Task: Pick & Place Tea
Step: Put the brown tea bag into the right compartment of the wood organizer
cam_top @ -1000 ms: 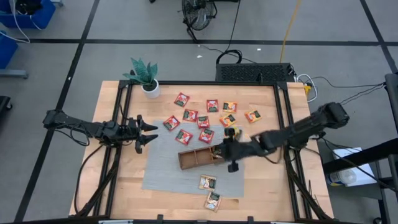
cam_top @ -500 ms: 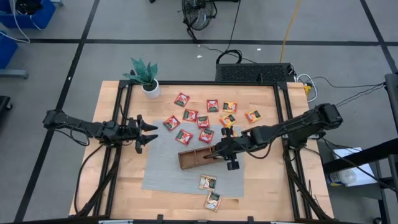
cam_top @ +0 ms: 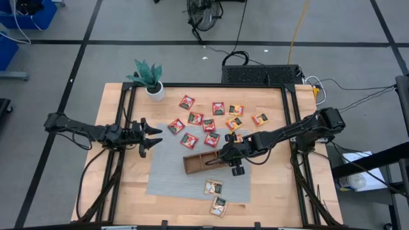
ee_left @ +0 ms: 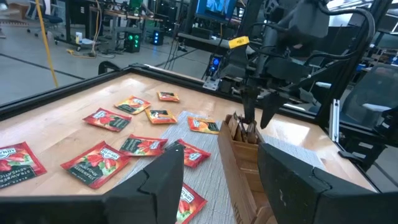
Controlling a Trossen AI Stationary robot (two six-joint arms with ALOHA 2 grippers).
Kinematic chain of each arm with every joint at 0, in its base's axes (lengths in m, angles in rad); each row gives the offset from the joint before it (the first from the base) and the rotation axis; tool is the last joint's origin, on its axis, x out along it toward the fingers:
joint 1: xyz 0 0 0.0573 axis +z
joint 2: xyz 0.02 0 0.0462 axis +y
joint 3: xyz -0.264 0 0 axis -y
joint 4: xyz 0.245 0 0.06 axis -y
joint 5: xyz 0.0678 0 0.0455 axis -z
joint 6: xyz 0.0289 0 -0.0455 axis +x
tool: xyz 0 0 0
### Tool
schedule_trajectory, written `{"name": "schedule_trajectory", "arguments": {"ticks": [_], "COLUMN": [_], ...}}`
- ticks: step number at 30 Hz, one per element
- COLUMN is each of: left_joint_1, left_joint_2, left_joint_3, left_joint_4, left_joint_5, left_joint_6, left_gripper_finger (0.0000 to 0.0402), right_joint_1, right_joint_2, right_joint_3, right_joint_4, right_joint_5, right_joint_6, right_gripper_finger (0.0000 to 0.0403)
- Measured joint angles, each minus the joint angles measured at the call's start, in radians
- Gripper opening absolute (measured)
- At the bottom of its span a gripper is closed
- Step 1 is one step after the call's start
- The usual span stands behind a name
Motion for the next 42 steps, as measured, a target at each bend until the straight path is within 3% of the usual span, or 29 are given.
{"name": "schedule_trajectory", "arguments": {"ticks": [13,16,21,25,32,42], "left_joint_1": [0.000,0.000,0.000,0.000,0.000,0.000], "left_joint_2": [0.000,0.000,0.000,0.000,0.000,0.000], "left_joint_3": [0.000,0.000,0.000,0.000,0.000,0.000], "left_joint_4": [0.002,0.004,0.003,0.001,0.001,0.001], "left_joint_5": [0.000,0.001,0.001,0.001,0.001,0.001], "left_joint_6": [0.000,0.000,0.000,0.000,0.000,0.000], "left_gripper_finger": [0.0205,0.0205,0.0205,0.0205,0.0205,0.0205], "right_joint_1": [-0.007,-0.011,-0.011,-0.010,0.051,0.146], "right_joint_2": [-0.048,-0.047,-0.048,-0.047,-0.062,-0.061], "right_joint_3": [0.000,0.000,0.000,0.000,-0.003,-0.153], "right_joint_4": [-0.003,-0.012,-0.014,0.000,0.014,0.194], "right_joint_5": [0.001,0.002,0.002,0.016,0.142,0.361], "right_joint_6": [-0.002,-0.001,-0.014,-0.029,0.048,0.160], "right_gripper_finger": [0.0121,0.0094,0.0016,0.0003,0.0000,0.0000]}}
